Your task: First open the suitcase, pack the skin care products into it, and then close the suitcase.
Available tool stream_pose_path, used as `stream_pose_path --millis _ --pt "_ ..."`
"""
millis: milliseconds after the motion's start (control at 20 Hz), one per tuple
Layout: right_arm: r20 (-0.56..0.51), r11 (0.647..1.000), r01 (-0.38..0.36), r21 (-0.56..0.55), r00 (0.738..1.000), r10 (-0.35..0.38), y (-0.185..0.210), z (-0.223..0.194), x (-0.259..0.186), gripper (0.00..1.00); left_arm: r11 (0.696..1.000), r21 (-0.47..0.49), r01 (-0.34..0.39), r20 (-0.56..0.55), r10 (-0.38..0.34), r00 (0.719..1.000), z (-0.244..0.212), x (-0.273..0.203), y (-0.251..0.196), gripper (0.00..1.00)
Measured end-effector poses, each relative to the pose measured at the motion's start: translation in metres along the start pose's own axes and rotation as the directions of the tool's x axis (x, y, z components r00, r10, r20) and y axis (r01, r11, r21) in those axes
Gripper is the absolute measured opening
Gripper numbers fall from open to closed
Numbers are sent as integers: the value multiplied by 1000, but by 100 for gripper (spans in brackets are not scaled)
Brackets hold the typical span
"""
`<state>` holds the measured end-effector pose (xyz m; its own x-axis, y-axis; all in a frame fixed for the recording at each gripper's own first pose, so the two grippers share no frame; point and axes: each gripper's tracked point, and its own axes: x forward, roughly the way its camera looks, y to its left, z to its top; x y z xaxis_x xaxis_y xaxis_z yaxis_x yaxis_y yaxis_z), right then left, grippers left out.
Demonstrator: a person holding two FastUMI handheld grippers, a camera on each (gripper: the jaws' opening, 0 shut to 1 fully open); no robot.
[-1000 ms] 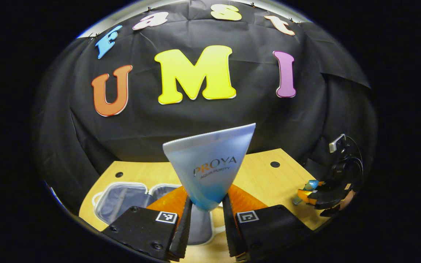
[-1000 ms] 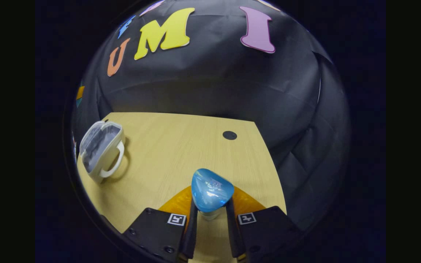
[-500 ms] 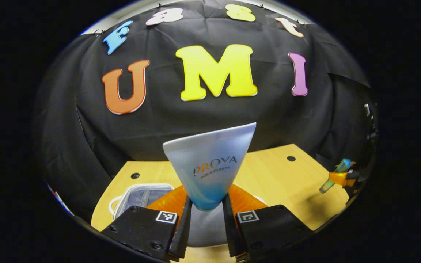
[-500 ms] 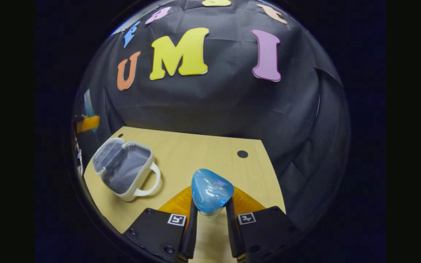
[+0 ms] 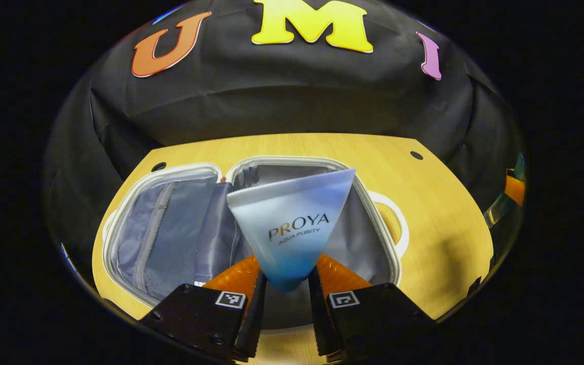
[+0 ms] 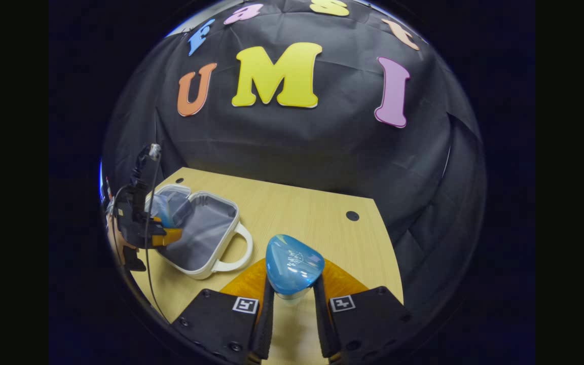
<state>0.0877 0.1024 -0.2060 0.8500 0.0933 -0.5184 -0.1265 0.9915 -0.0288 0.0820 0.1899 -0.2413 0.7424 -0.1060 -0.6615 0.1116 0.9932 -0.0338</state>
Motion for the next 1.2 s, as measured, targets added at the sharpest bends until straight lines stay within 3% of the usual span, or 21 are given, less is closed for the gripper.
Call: stream_pose_path --millis 350,550,1200 --pt "-20 1000 5 10 1000 -5 -2 -1 9 31 999 -35 -36 -149 30 988 -36 24 8 46" --pt "-36 1000 1 30 999 0 -7 -4 17 34 997 -46 -65 -263 51 963 -55 32 11 45" --pt "-72 996 -42 76 996 47 -11 -23 31 31 990 -25 -138 -327 122 937 -44 45 19 47"
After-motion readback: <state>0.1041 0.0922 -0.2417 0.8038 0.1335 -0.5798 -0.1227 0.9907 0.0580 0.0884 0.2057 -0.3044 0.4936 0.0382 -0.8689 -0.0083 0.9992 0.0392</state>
